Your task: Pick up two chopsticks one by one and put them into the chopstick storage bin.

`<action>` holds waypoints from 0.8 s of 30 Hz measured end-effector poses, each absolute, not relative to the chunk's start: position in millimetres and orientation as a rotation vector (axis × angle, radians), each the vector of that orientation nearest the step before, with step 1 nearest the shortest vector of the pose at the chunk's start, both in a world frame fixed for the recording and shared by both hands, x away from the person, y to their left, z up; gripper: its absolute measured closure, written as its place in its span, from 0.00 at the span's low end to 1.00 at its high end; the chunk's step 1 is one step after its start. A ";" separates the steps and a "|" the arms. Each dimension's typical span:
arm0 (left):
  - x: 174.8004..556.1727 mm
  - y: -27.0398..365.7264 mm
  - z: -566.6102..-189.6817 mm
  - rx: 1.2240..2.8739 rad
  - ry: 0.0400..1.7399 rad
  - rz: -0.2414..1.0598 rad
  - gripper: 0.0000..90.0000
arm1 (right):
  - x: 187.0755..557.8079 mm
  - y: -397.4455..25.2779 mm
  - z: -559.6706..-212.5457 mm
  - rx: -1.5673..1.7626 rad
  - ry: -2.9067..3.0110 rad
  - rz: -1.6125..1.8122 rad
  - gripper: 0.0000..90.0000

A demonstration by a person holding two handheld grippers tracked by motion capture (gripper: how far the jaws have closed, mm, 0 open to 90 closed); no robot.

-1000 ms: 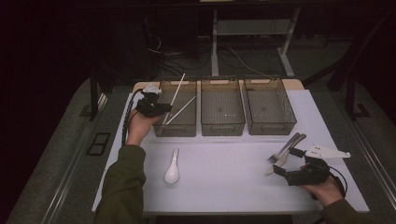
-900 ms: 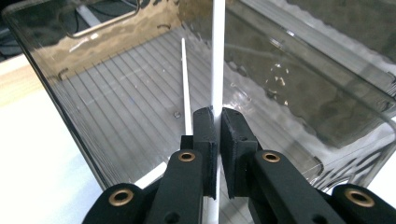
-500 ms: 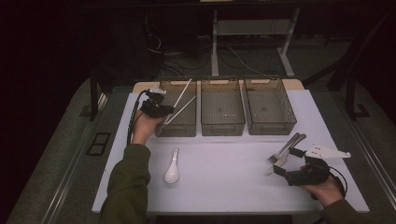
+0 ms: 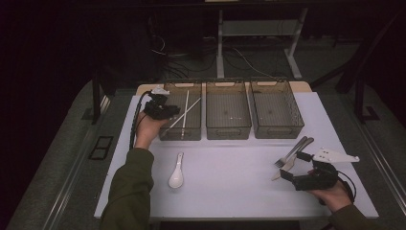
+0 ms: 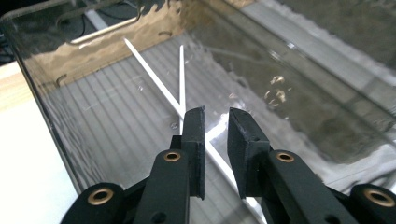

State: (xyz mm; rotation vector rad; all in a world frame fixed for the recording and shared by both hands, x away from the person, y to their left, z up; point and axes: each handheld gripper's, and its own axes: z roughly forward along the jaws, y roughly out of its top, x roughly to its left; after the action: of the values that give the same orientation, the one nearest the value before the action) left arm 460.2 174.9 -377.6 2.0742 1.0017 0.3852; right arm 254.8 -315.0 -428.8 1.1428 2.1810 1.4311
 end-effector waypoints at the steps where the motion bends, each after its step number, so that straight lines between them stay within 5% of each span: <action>1: 459.7 174.9 -376.3 2.073 0.988 0.379 0.80 | 254.8 -315.0 -428.8 1.143 2.181 1.431 0.01; 24: 397.0 158.9 -343.1 2.014 0.823 0.298 0.51 | 254.4 -314.6 -428.7 1.144 2.183 1.430 0.01</action>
State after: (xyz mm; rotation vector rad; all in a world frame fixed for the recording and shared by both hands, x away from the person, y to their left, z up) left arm 397.0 158.9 -343.1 2.0138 0.8231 0.2985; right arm 254.4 -314.6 -428.7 1.1444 2.1828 1.4301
